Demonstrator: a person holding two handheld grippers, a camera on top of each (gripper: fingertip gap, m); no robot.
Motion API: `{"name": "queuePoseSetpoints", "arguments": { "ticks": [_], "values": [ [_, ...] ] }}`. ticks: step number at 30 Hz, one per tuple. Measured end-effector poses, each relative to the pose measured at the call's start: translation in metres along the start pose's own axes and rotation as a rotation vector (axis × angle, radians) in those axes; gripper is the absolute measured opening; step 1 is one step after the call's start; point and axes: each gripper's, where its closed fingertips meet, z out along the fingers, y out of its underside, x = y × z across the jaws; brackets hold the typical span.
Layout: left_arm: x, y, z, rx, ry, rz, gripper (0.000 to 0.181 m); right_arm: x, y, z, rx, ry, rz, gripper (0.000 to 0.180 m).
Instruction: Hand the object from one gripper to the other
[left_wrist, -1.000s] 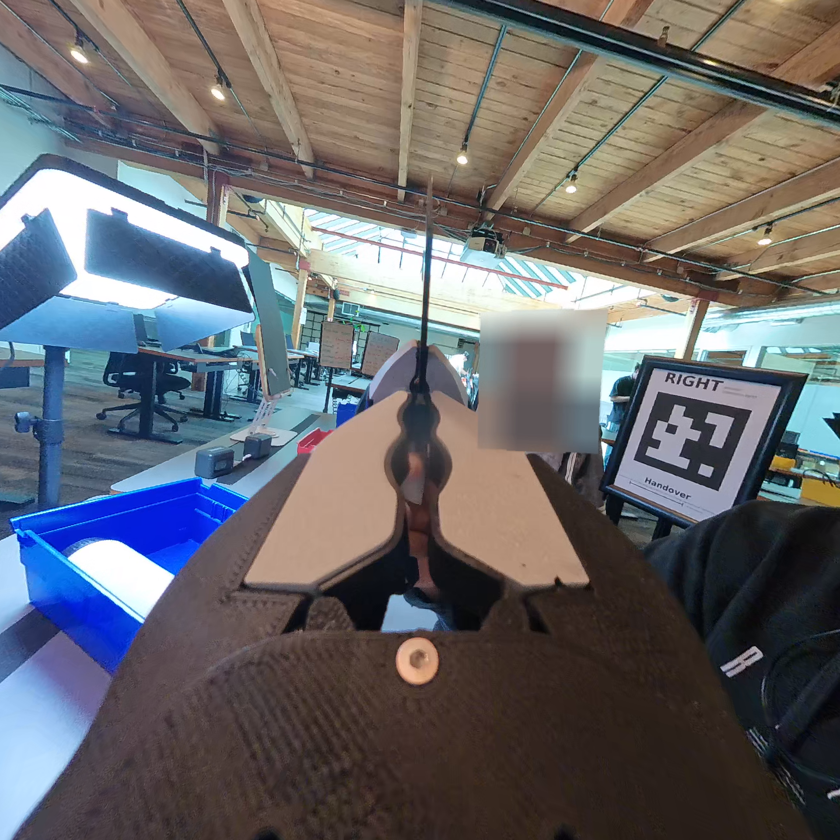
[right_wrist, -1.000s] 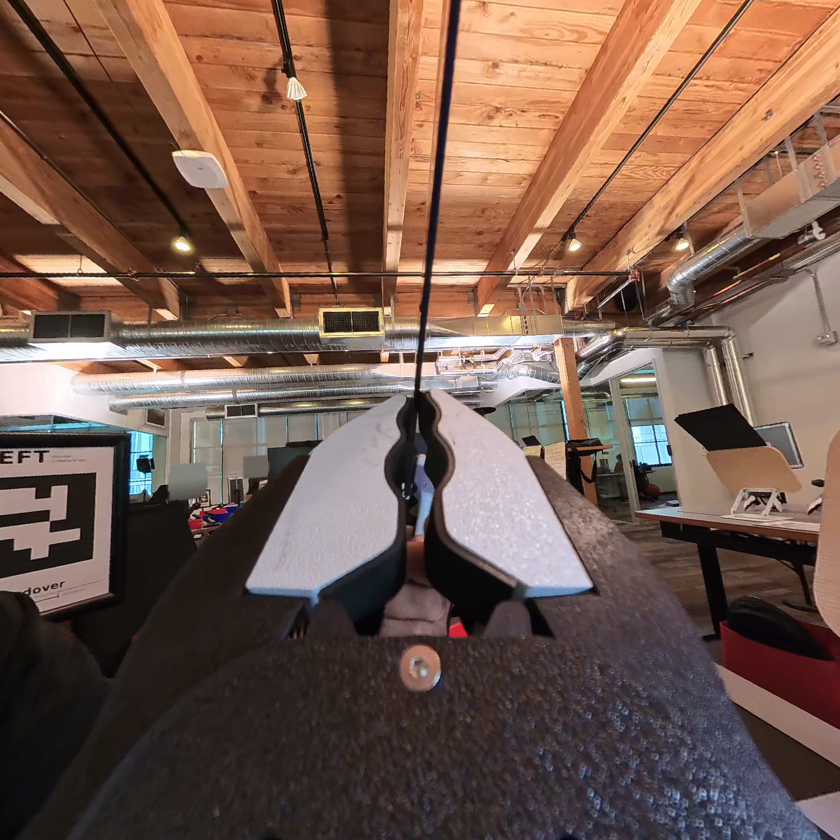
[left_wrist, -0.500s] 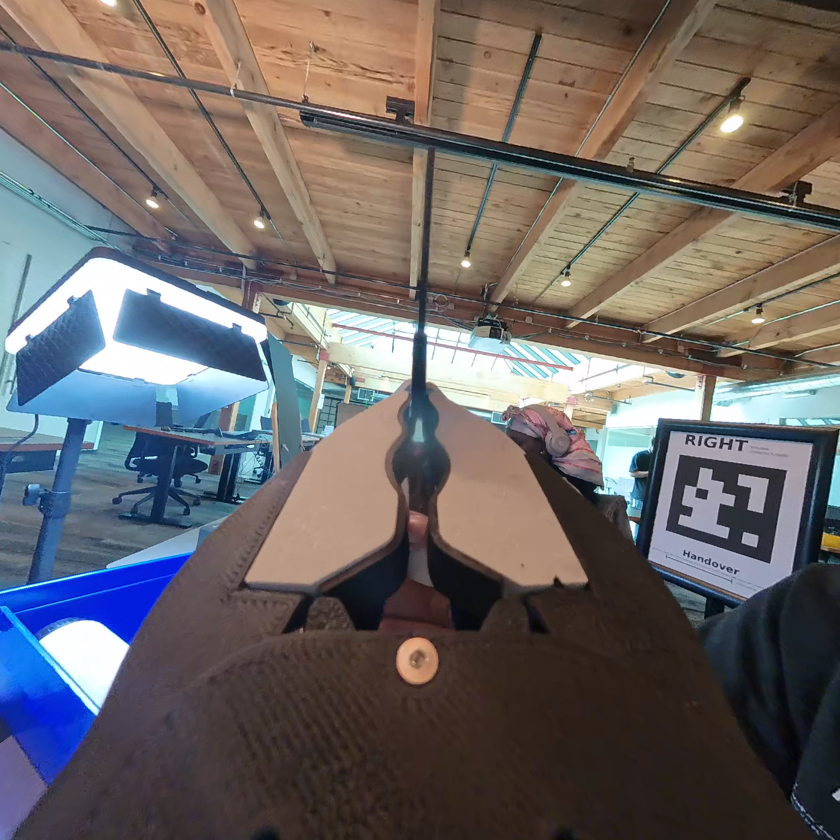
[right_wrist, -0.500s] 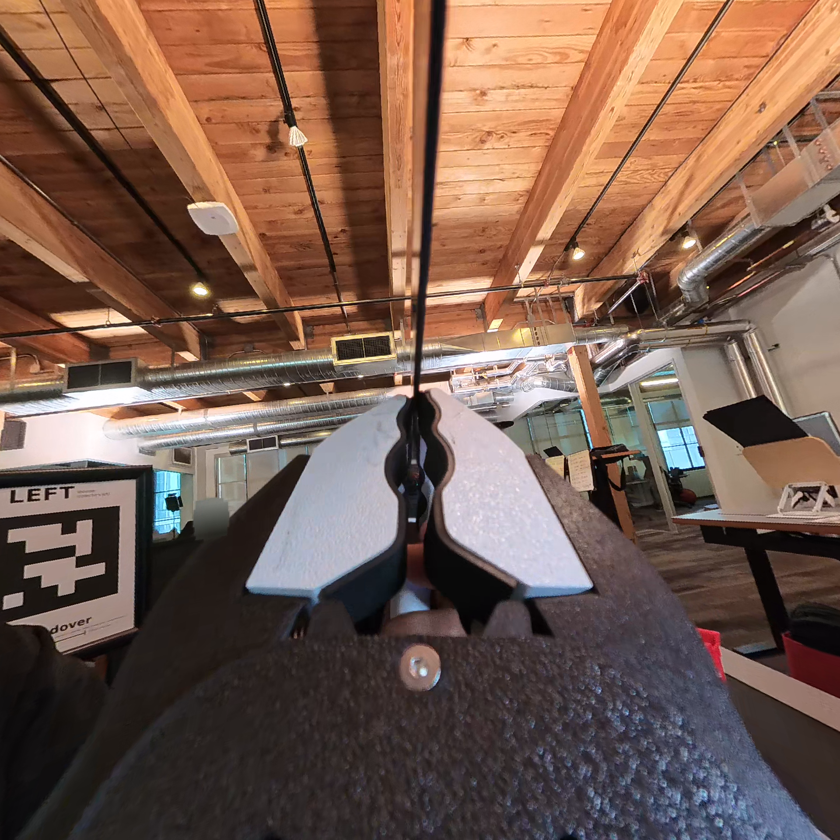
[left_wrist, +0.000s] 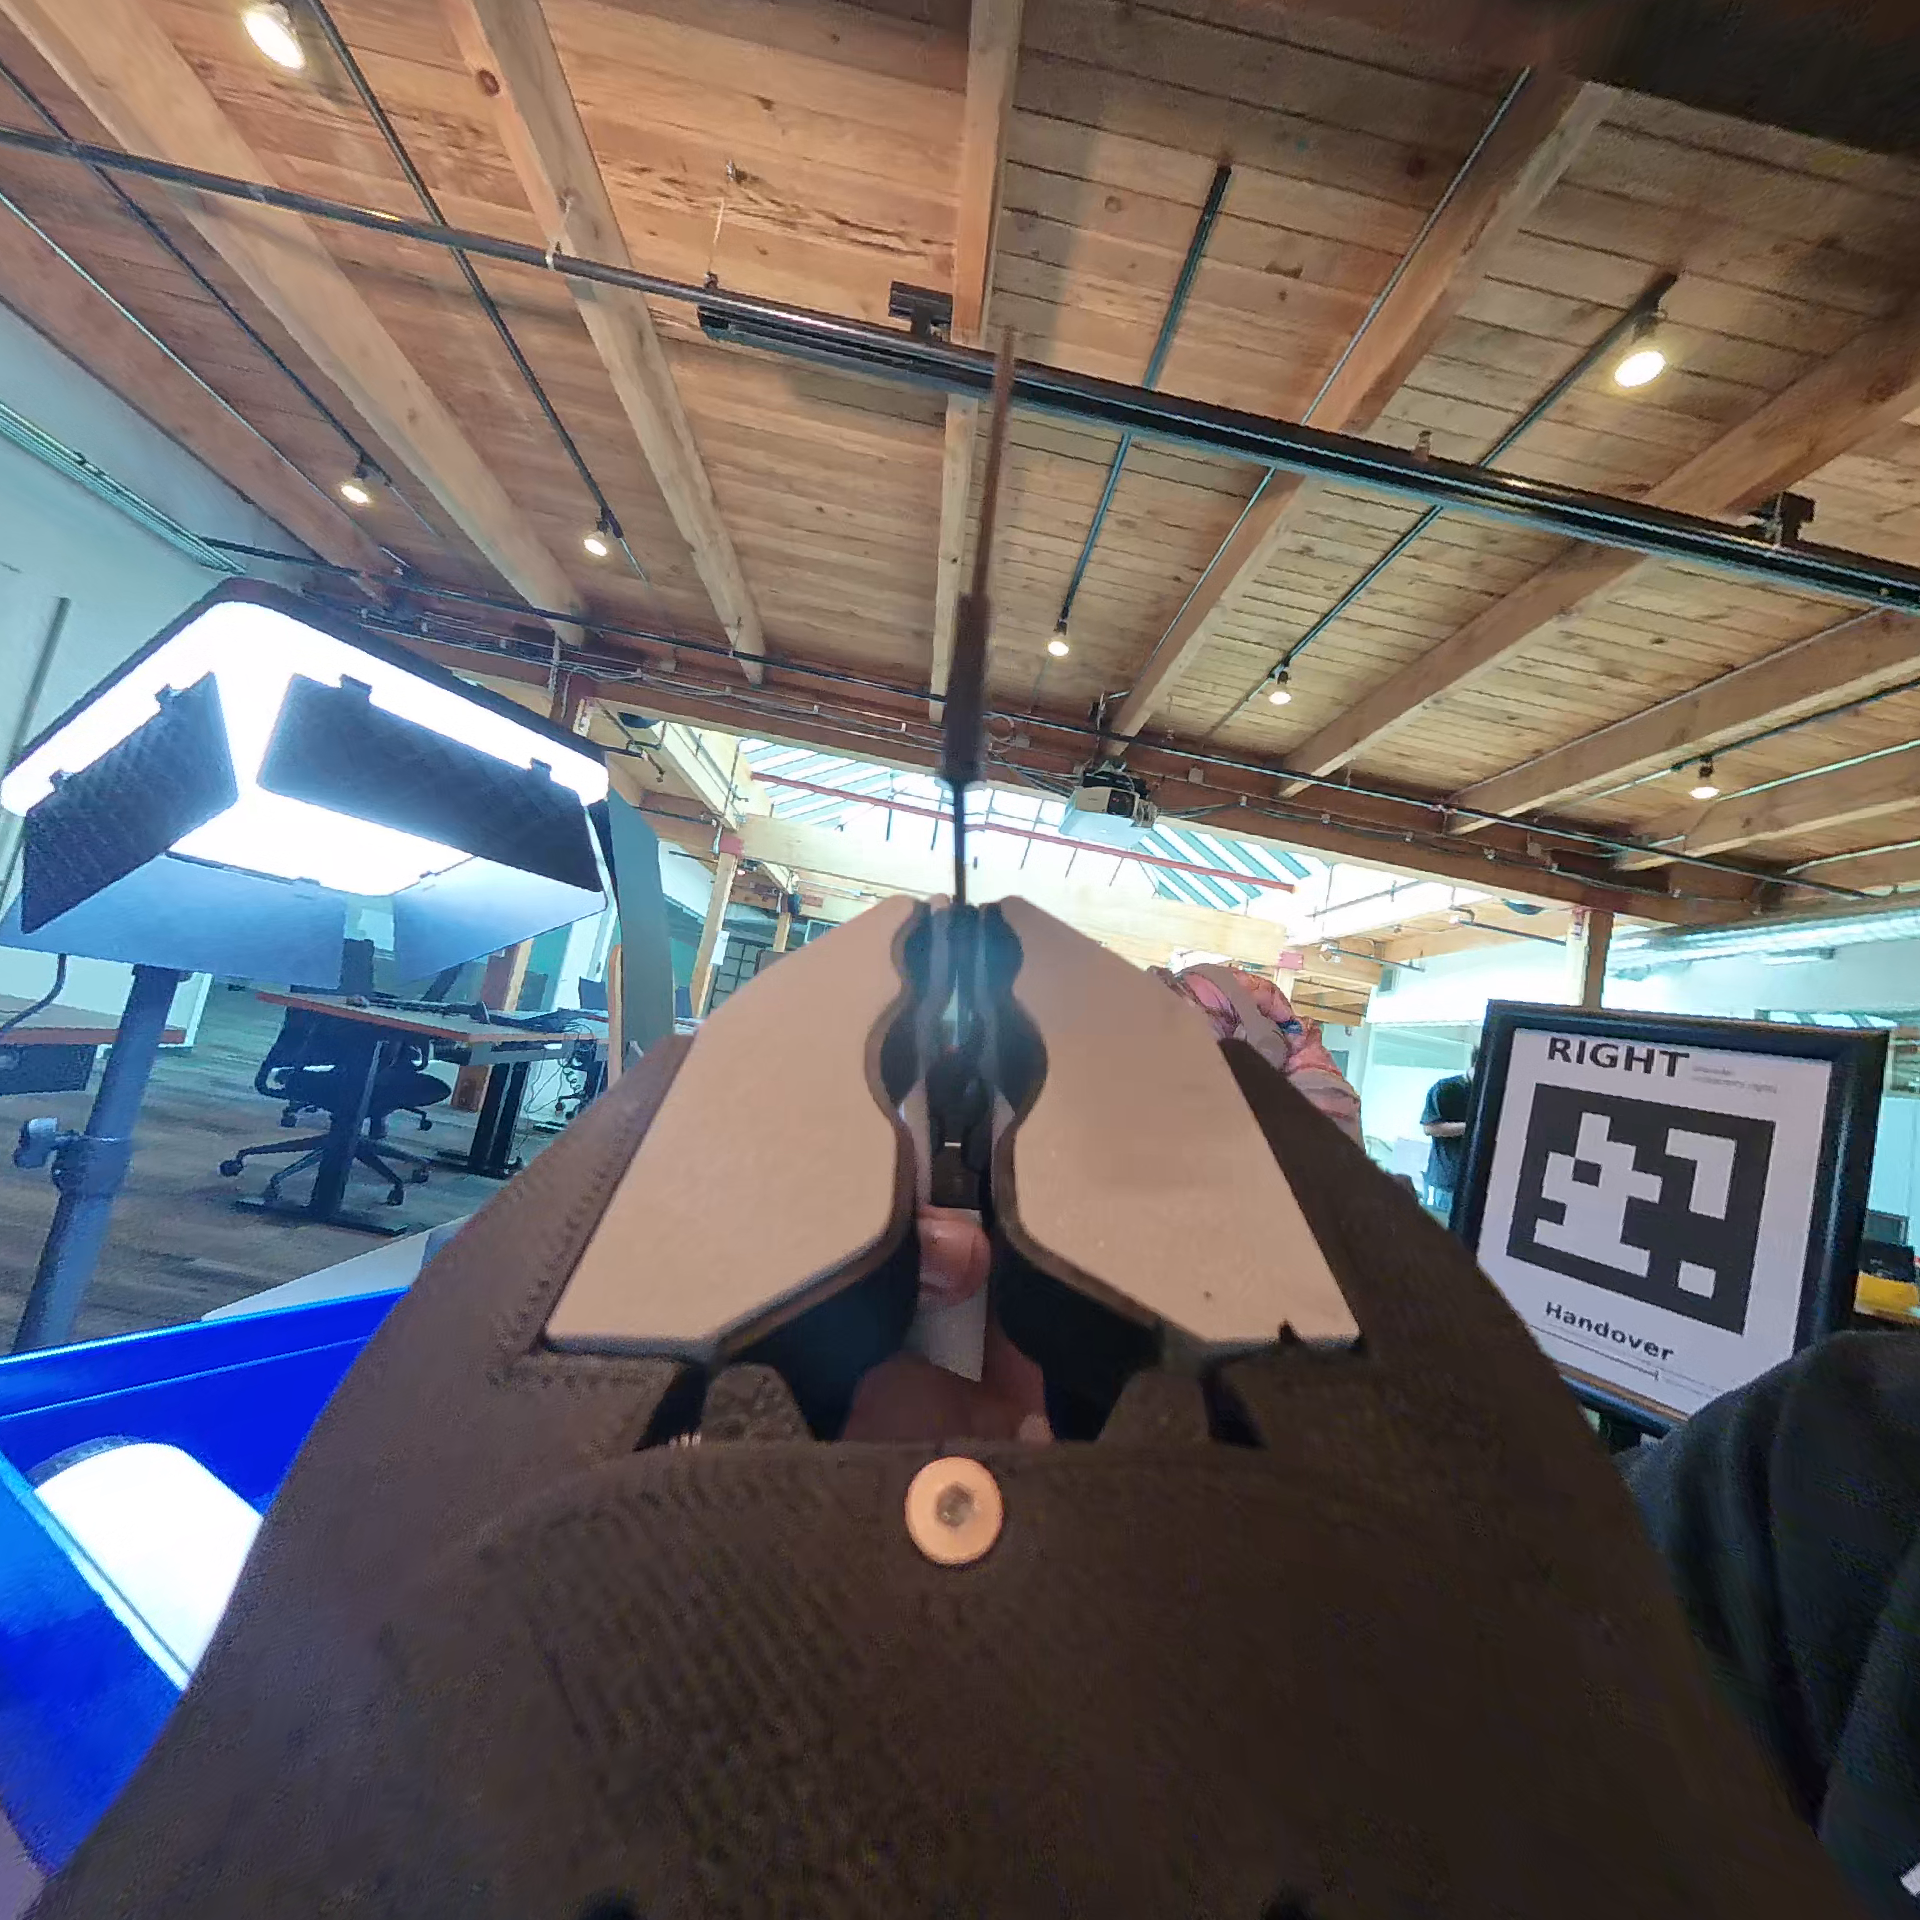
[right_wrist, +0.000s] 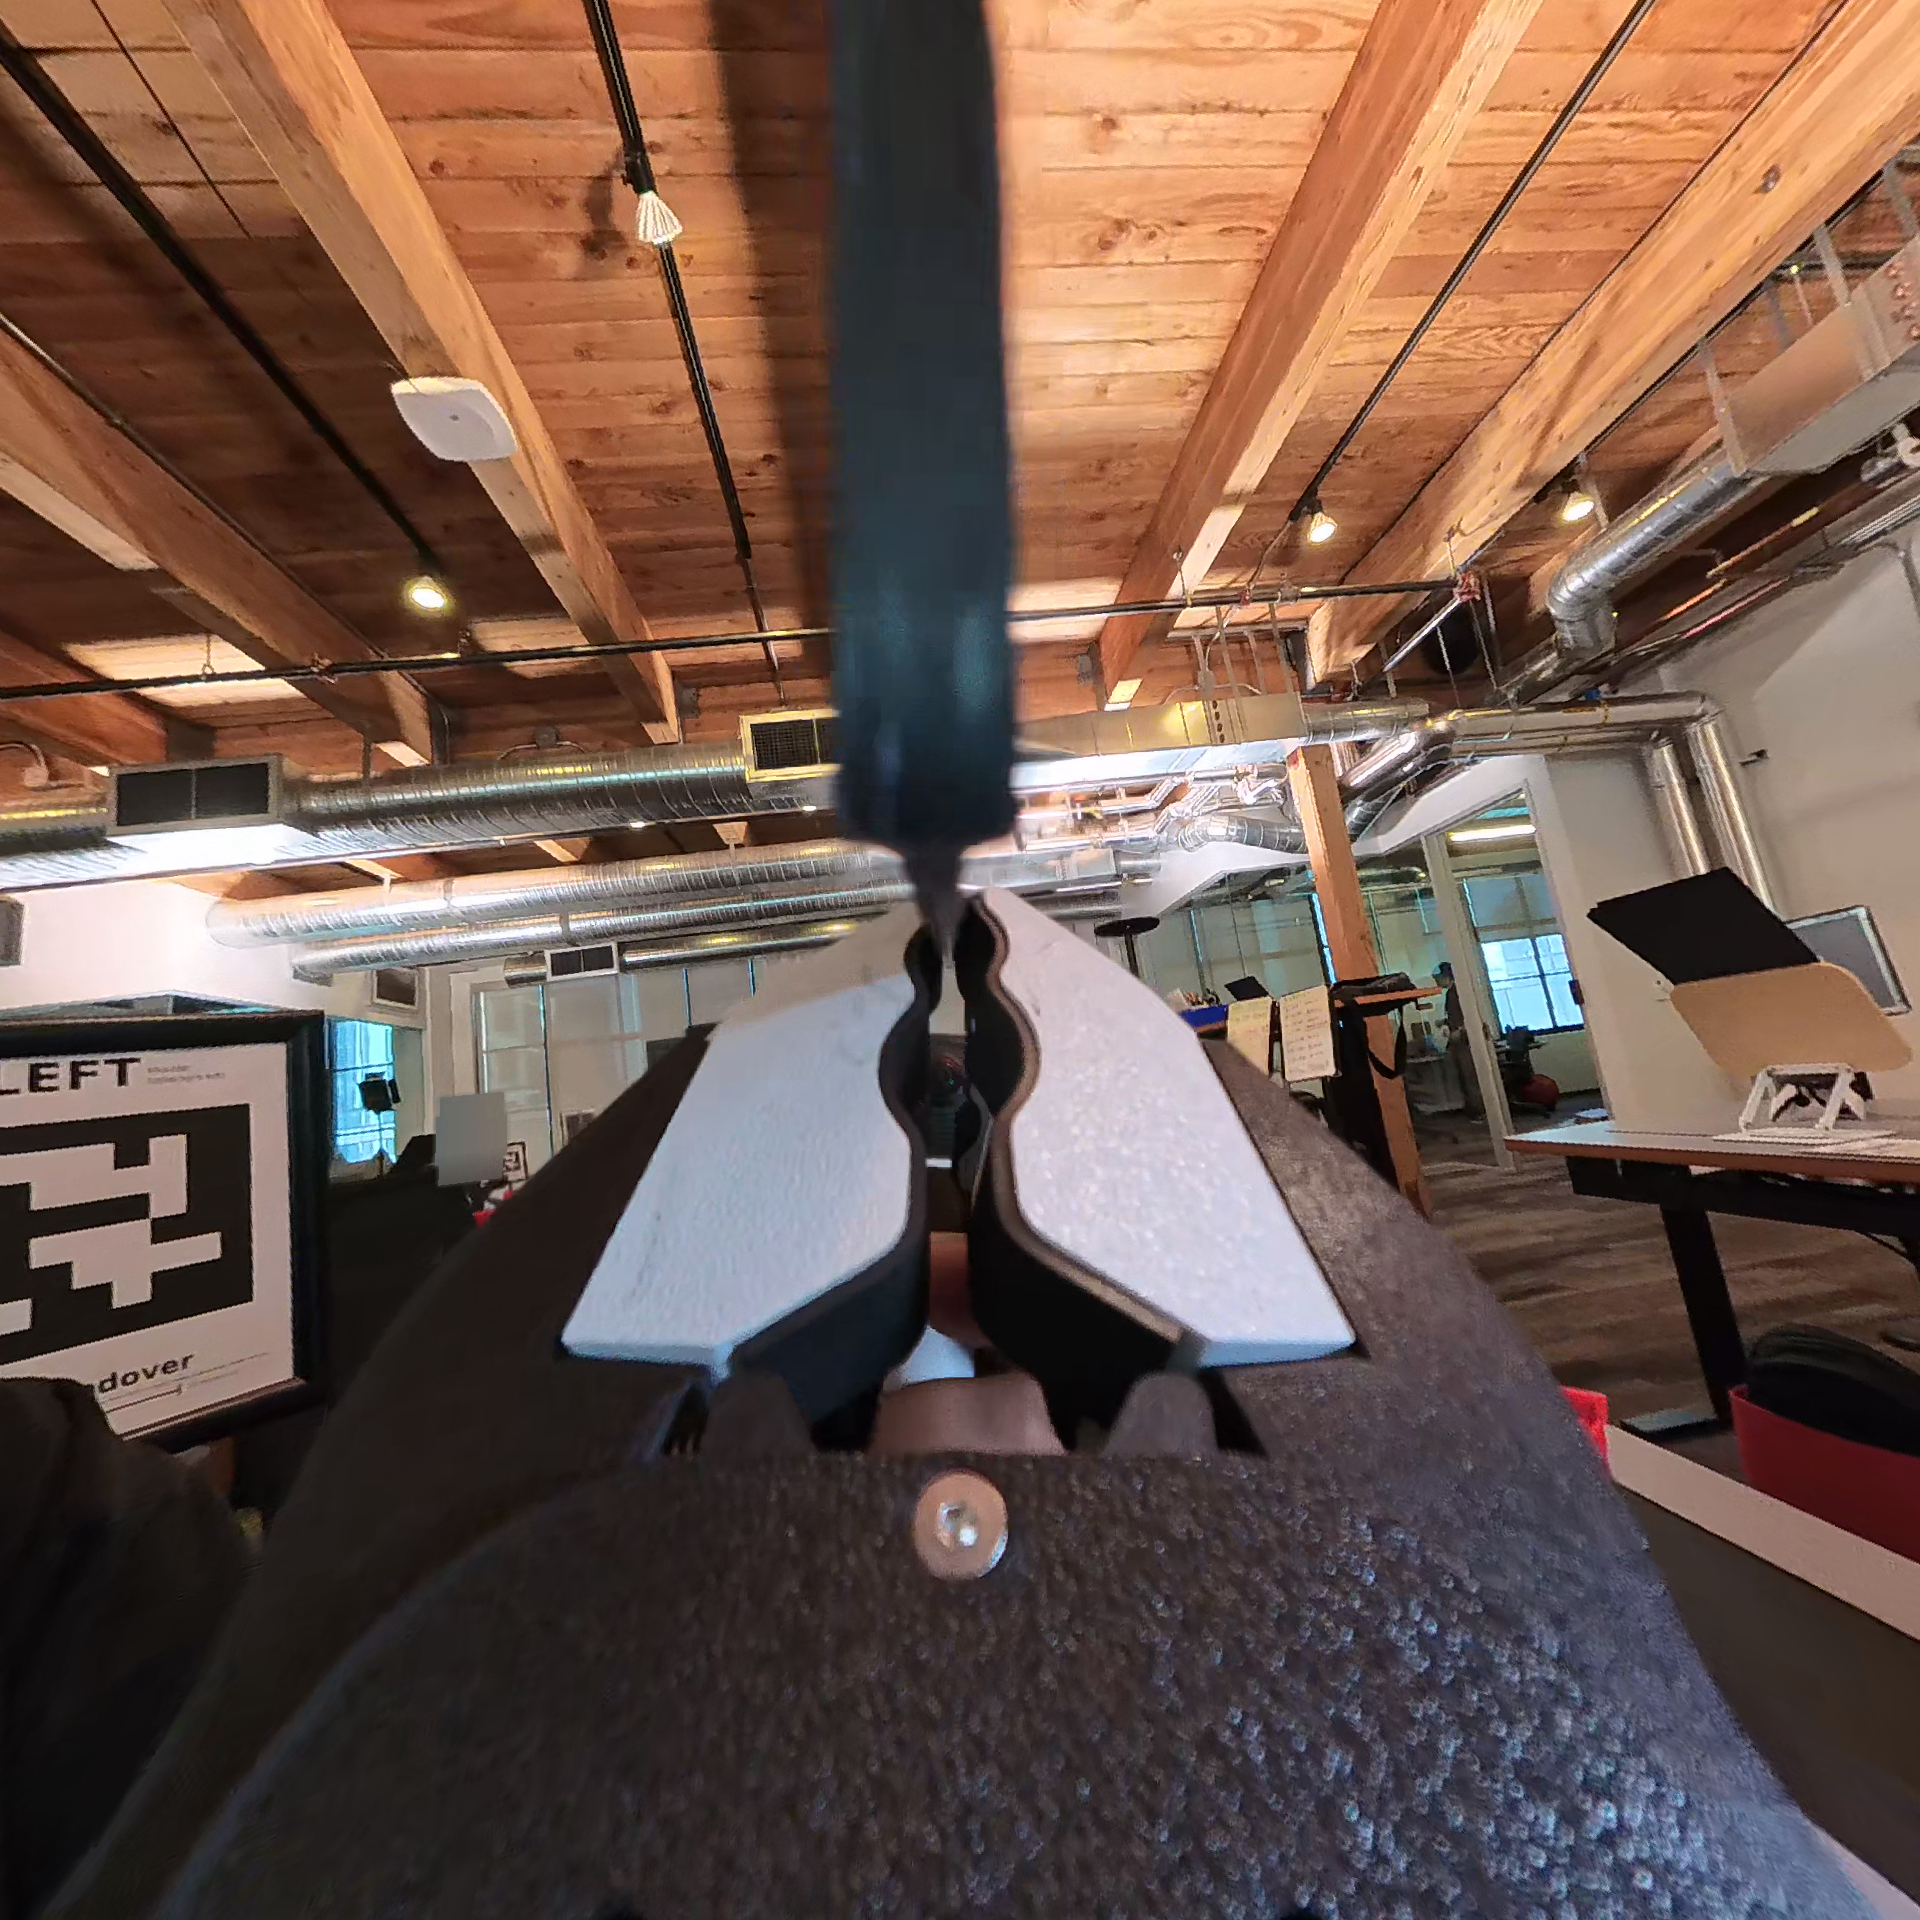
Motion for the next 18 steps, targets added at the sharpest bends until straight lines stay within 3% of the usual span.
{"name": "queuePoseSetpoints", "arguments": {
  "ticks": [4,18],
  "values": [
    [0.000,0.000,0.000,0.002,-0.014,0.024,0.001,0.001,0.003,0.002,-0.034,0.008,0.017,0.002],
    [0.004,-0.010,-0.003,0.109,-0.010,0.015,0.001,-0.003,-0.002,0.003,-0.014,-0.003,0.018,0.003]
  ]
}}
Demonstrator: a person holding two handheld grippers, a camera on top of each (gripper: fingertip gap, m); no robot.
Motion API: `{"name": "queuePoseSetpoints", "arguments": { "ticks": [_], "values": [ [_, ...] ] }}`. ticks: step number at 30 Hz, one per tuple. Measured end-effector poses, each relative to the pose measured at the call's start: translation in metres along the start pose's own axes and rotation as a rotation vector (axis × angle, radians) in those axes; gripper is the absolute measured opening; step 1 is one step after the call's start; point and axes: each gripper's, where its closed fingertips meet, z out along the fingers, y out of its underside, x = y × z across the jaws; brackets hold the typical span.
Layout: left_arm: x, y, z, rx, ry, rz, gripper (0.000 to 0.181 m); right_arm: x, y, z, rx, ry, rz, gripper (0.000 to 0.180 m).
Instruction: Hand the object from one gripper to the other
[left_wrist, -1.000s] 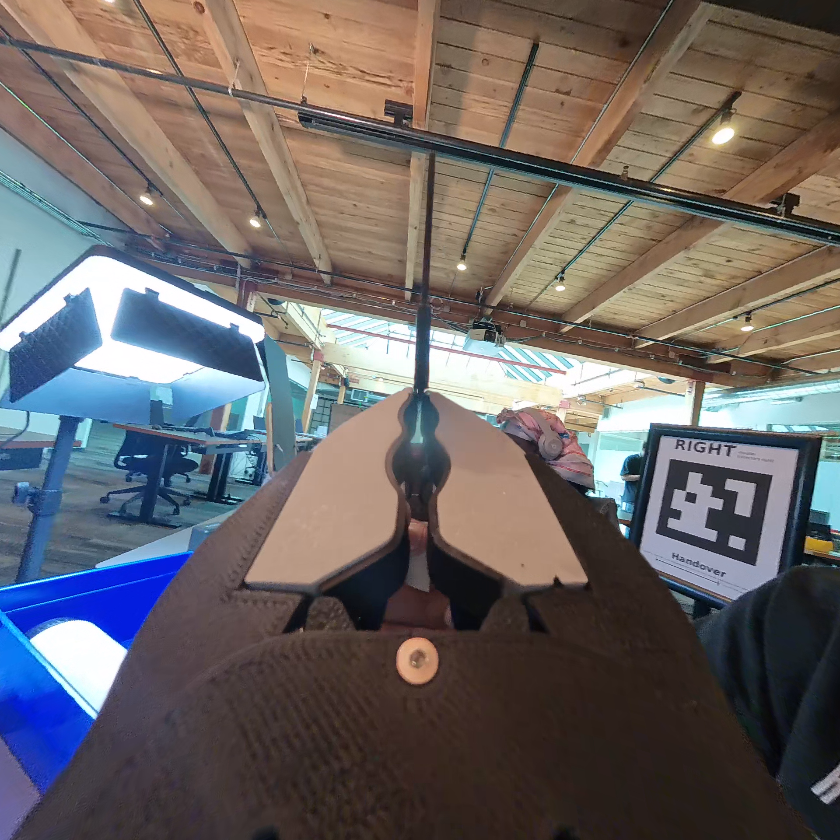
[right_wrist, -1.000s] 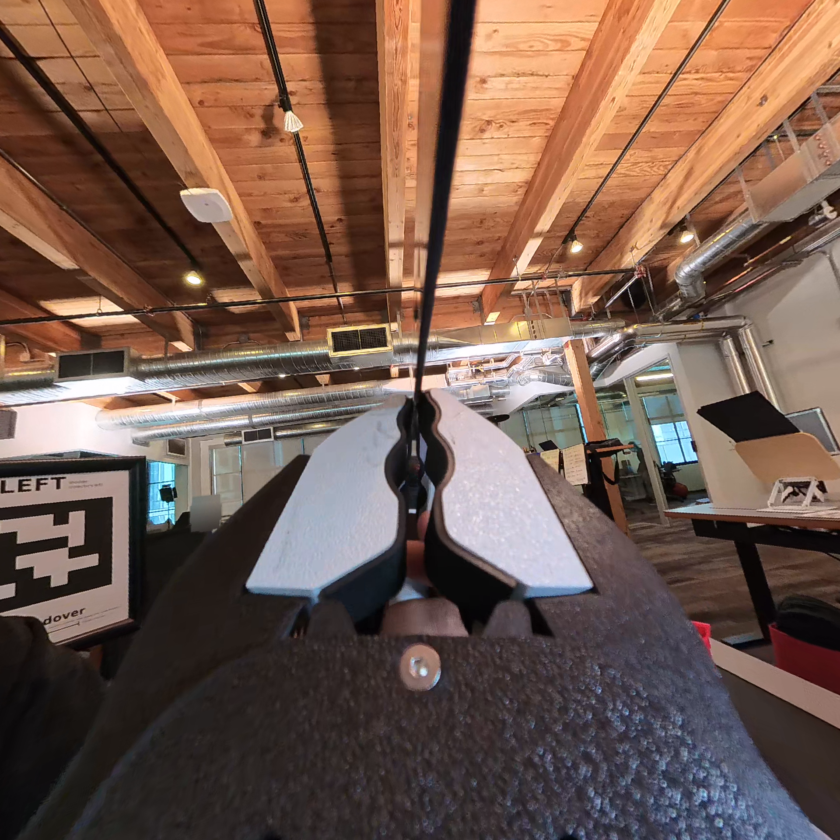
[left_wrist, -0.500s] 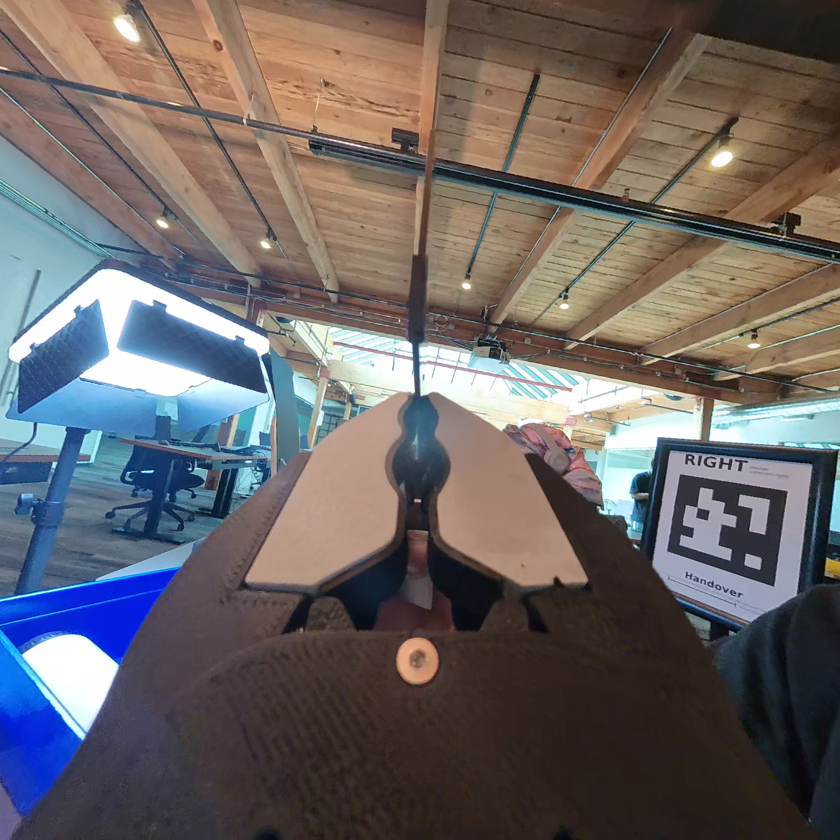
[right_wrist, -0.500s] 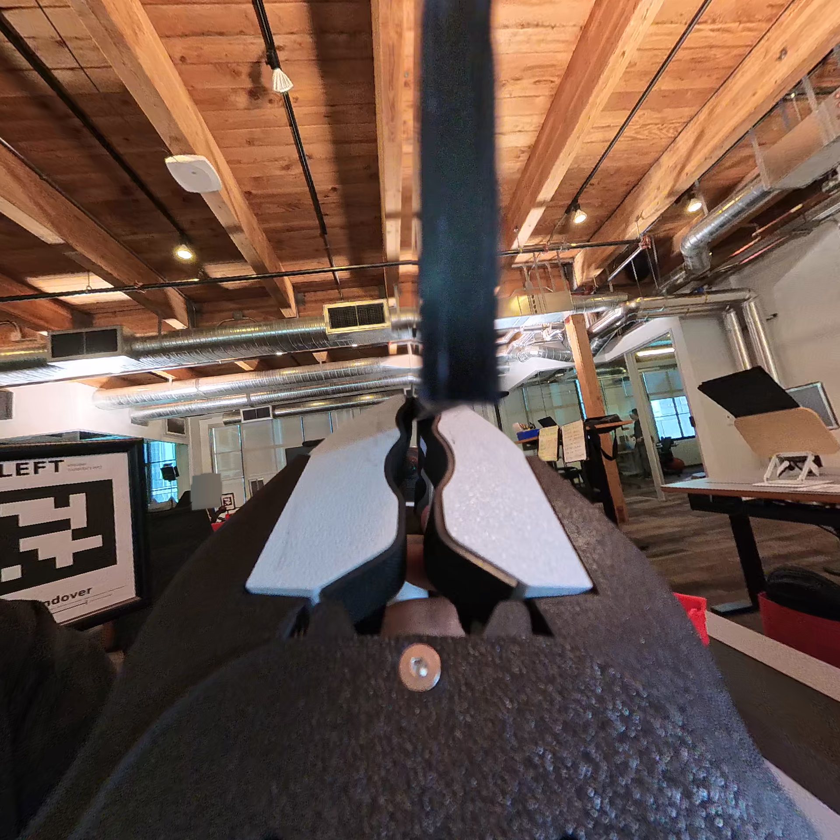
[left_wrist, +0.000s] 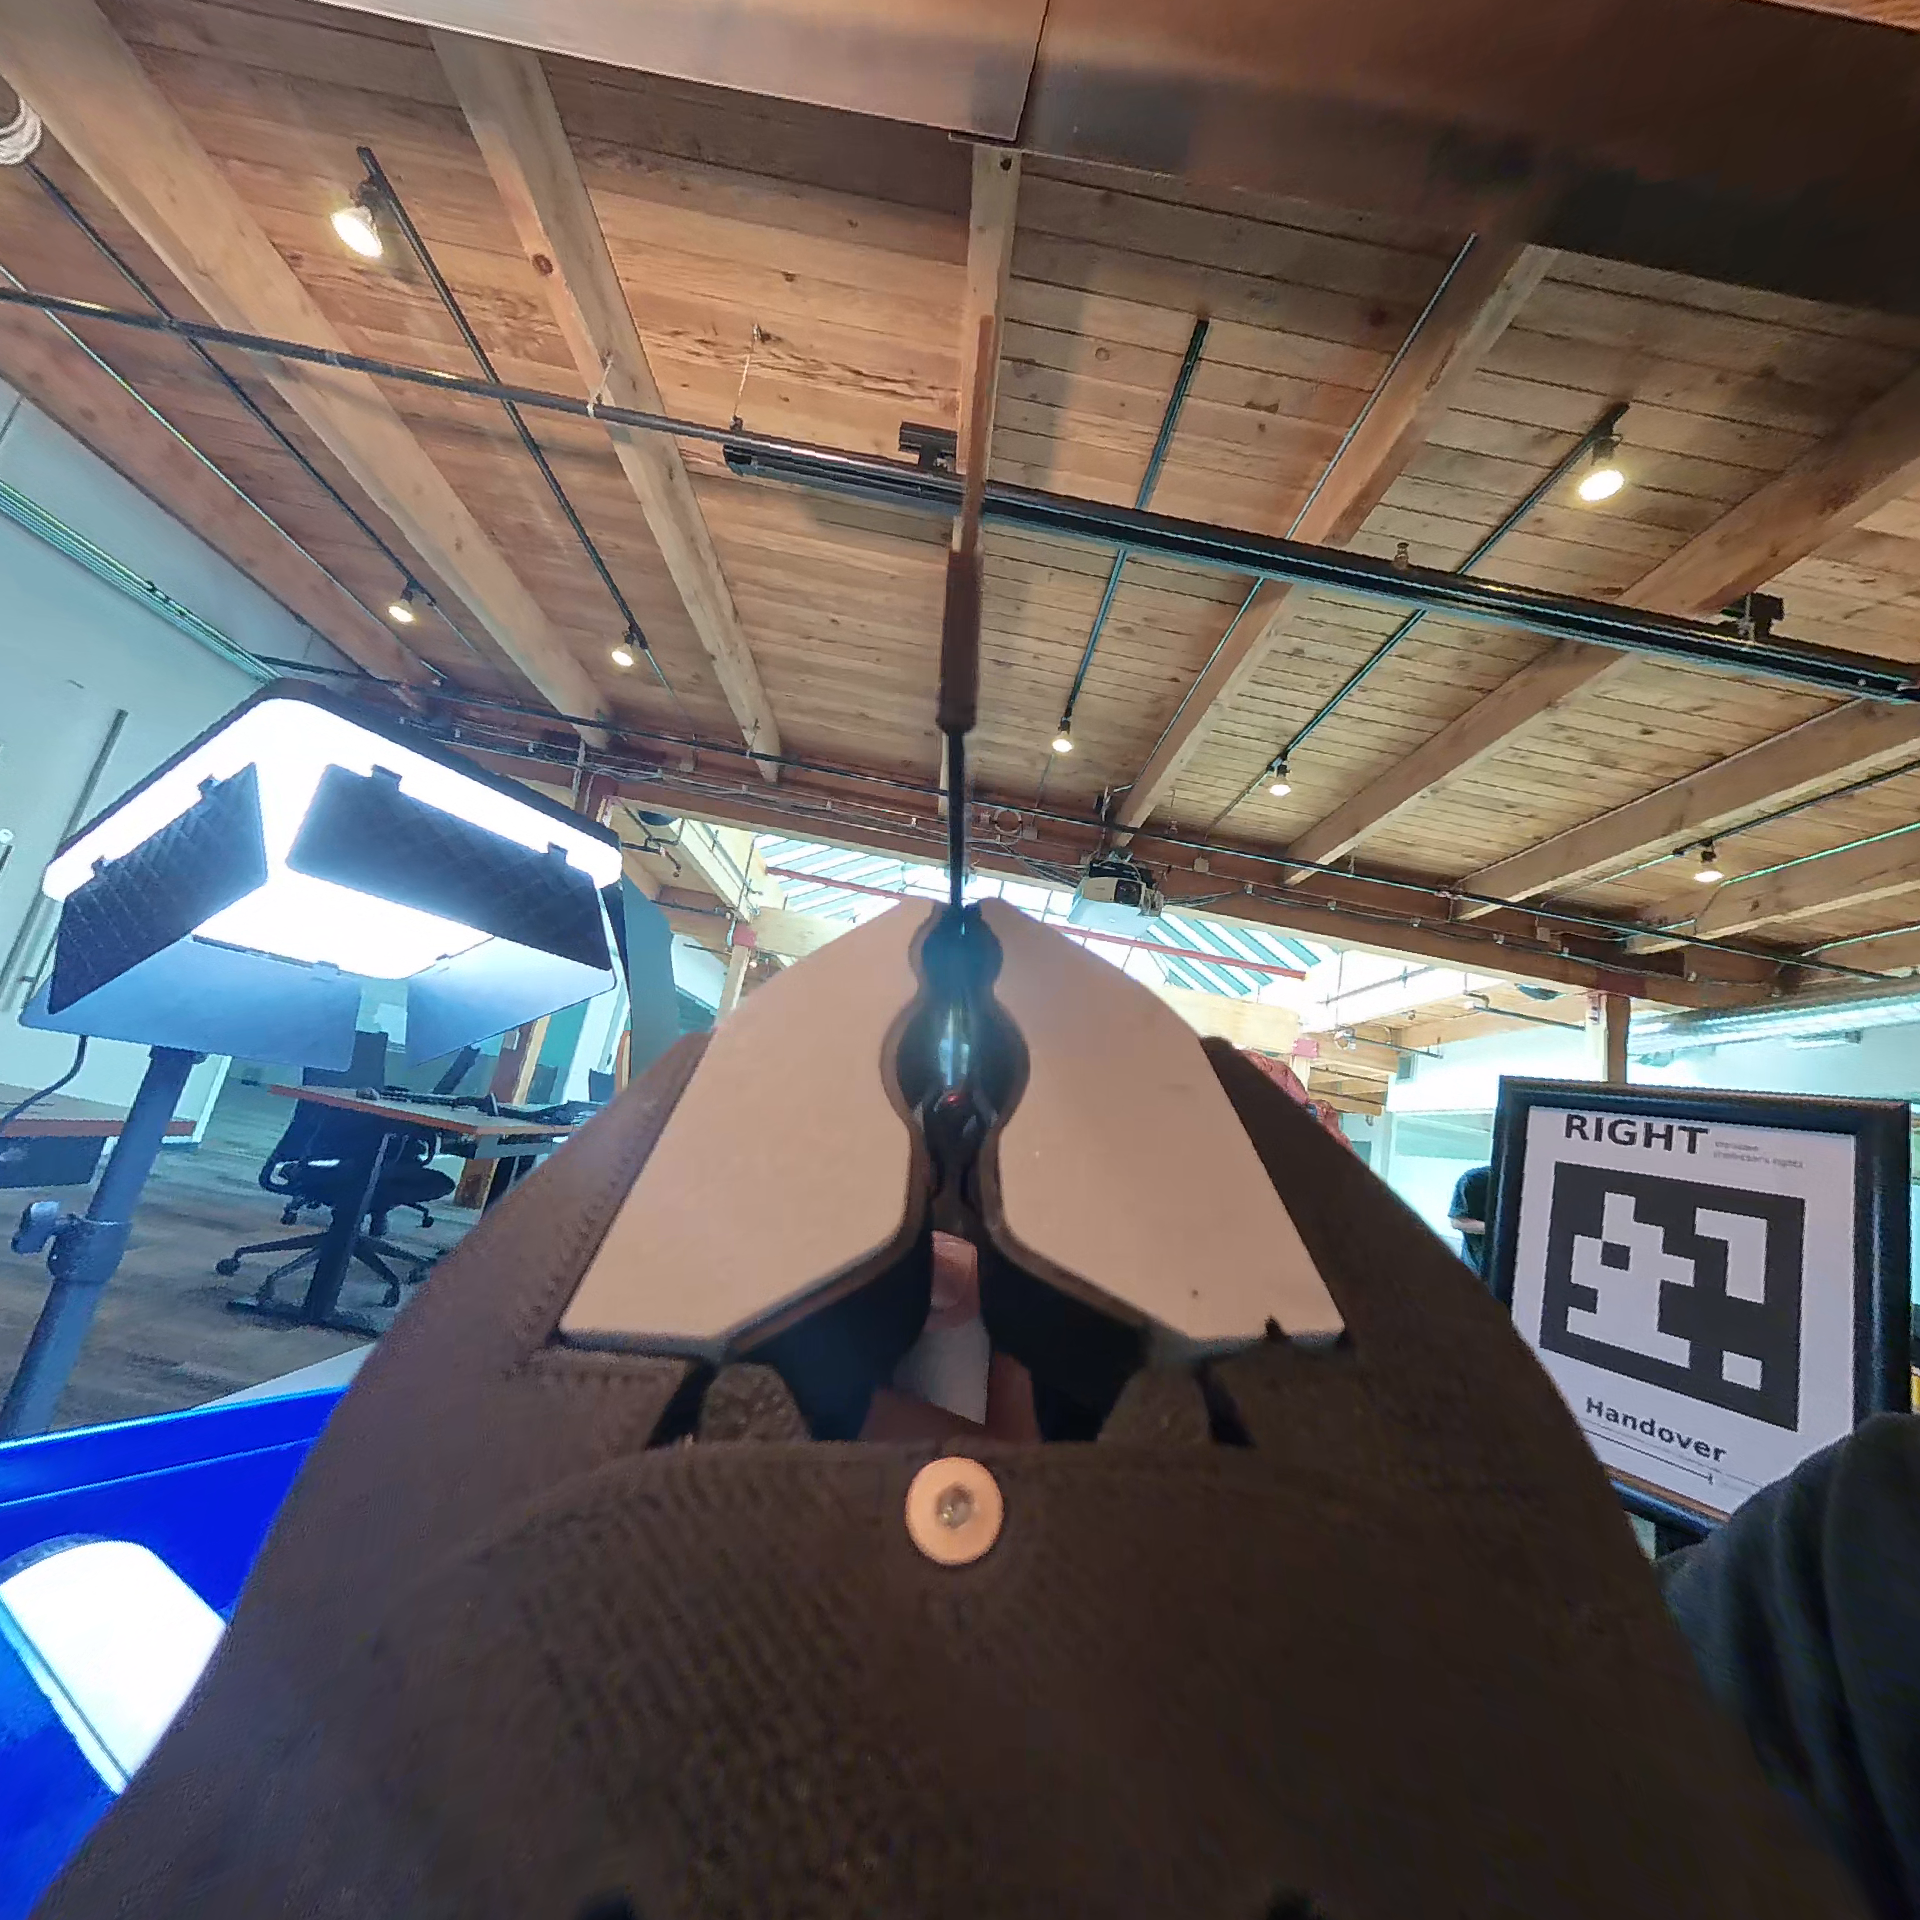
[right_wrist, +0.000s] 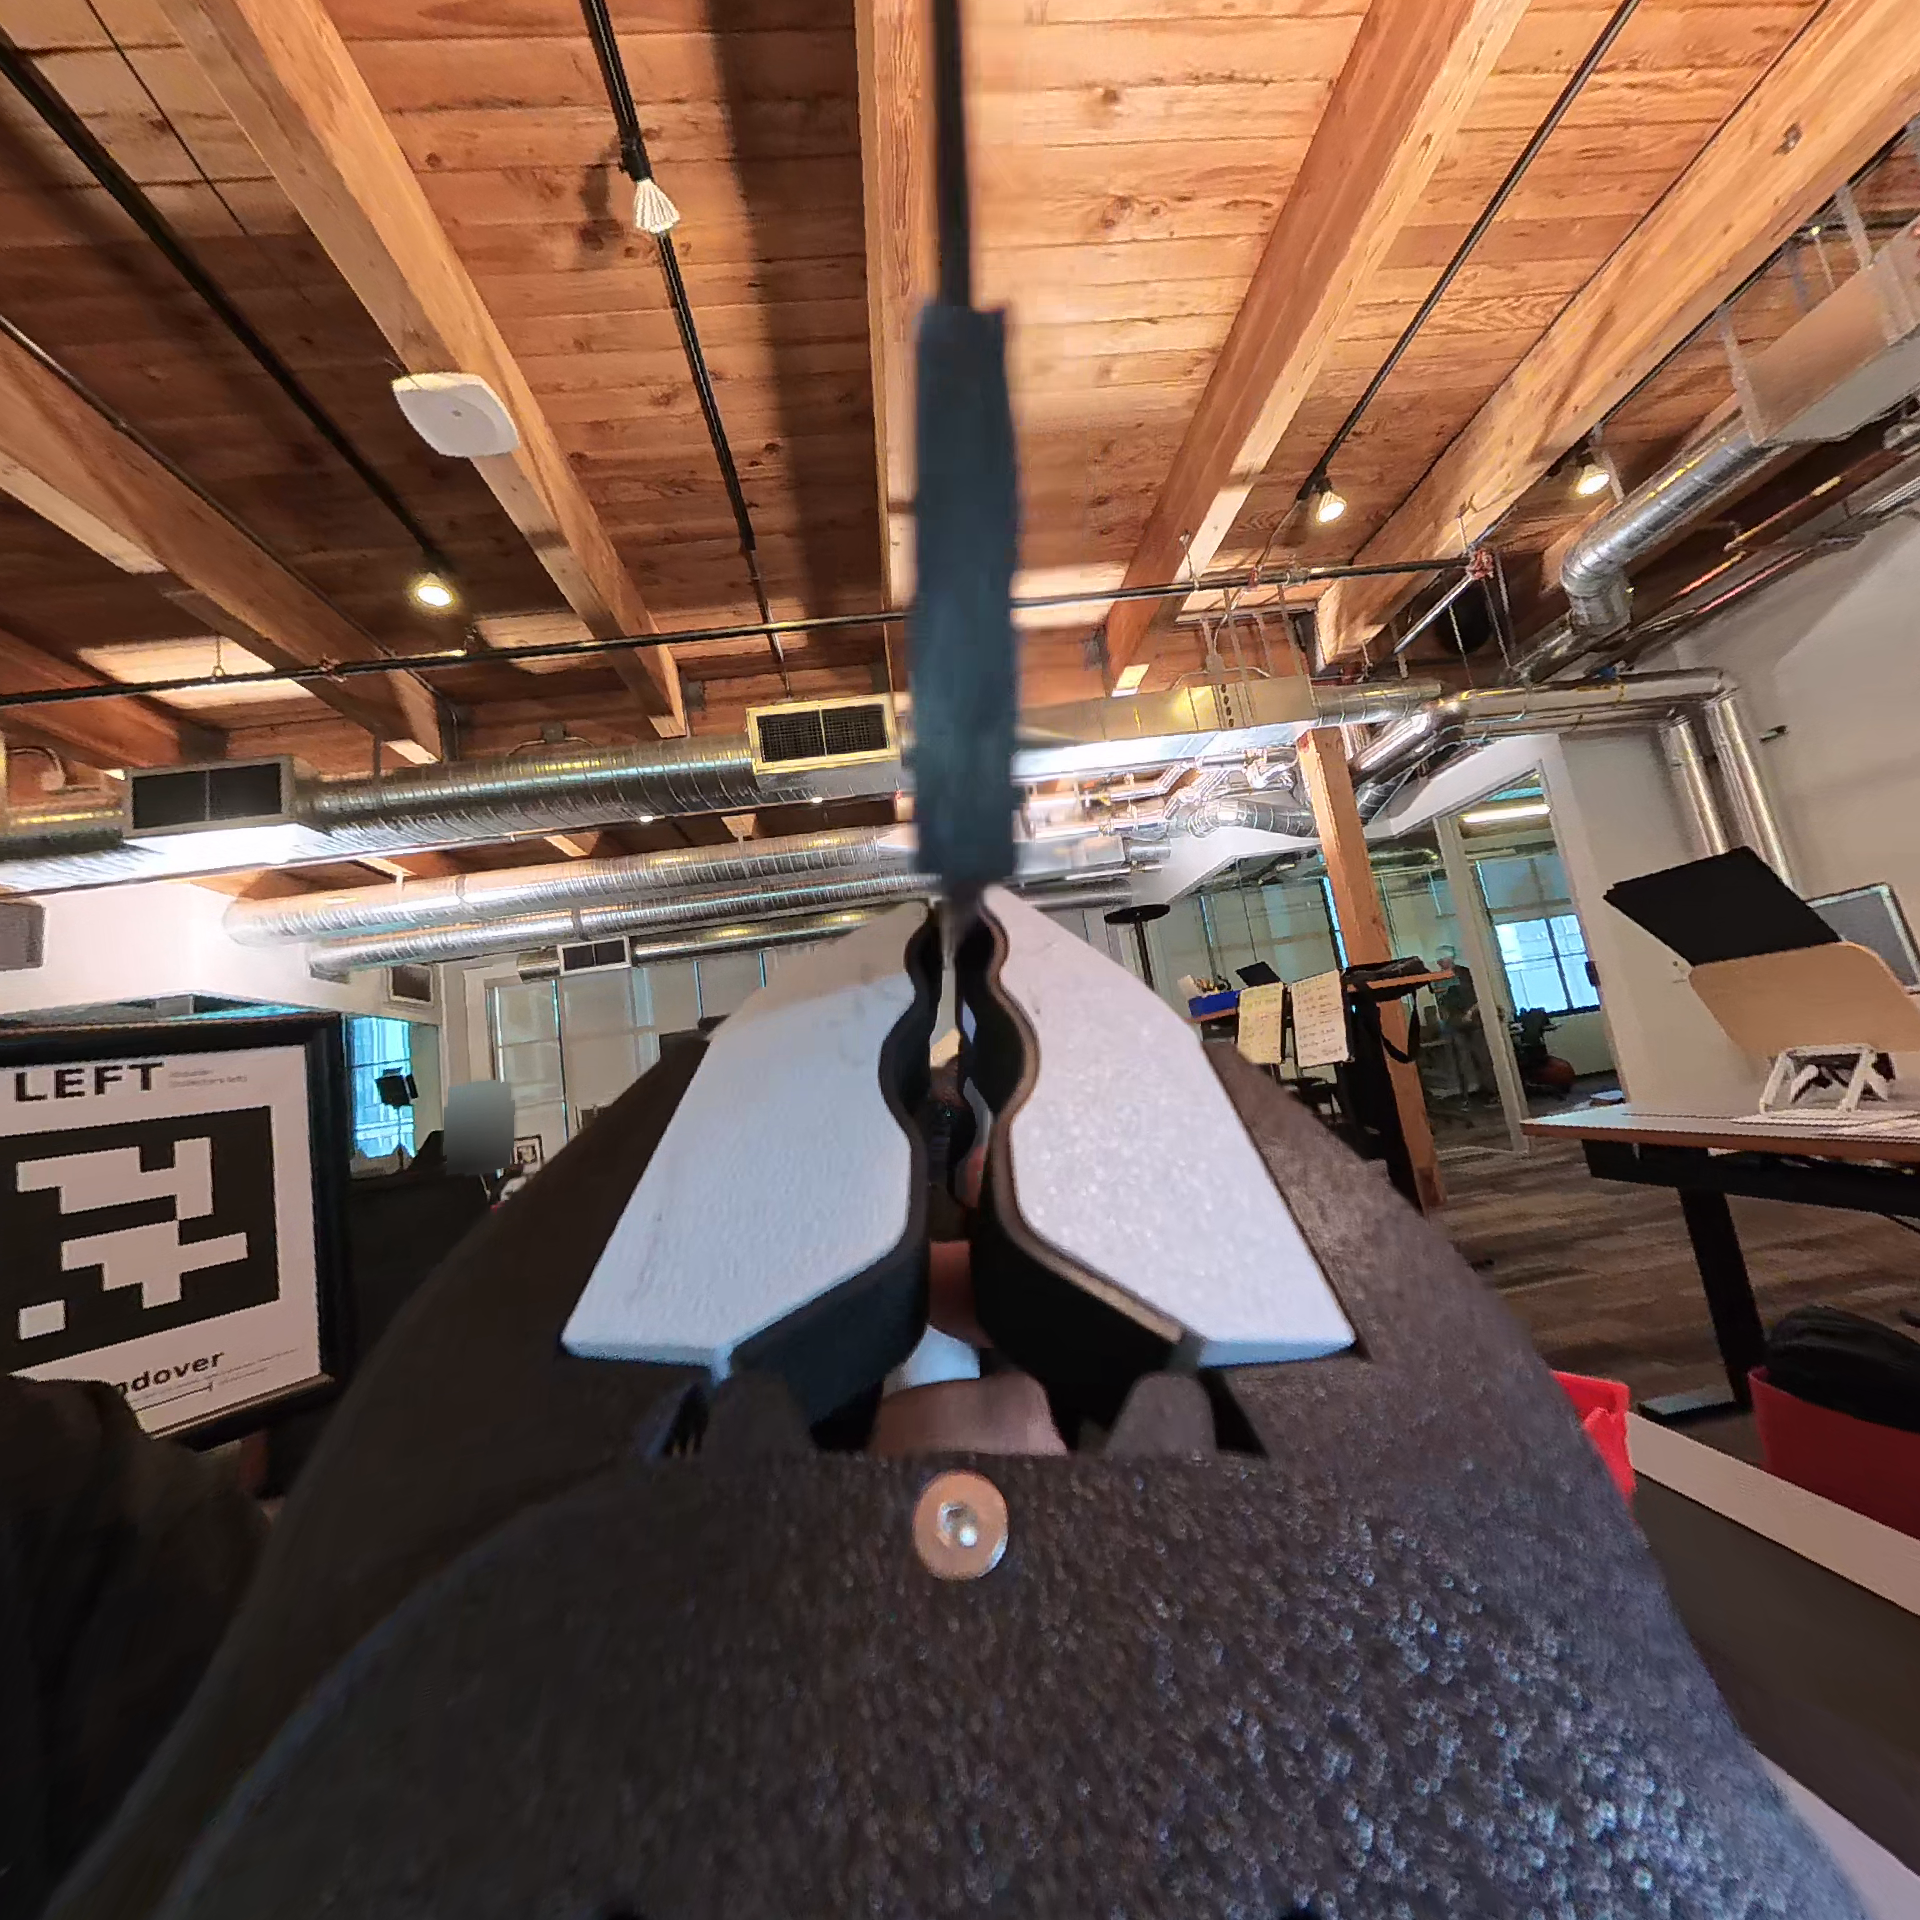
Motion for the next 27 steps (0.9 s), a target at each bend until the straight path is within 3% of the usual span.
{"name": "queuePoseSetpoints", "arguments": {
  "ticks": [3,9,21,24,27],
  "values": [
    [0.001,0.006,0.002,-0.026,-0.011,0.028,0.009,-0.001,0.003,0.002,-0.026,0.004,-0.008,0.003],
    [0.001,0.004,0.001,-0.026,-0.018,0.039,0.001,0.000,0.006,0.004,-0.062,0.010,0.007,0.002],
    [0.000,-0.009,-0.003,0.035,-0.006,0.000,0.001,0.001,-0.008,-0.003,0.010,0.004,0.017,0.003],
    [0.004,0.002,0.002,-0.007,0.000,0.018,0.011,-0.001,-0.003,0.000,-0.014,-0.002,0.015,0.003],
    [0.002,0.004,0.003,-0.015,-0.020,0.031,0.001,-0.002,0.002,0.002,-0.024,-0.007,0.025,0.003]
  ]
}}
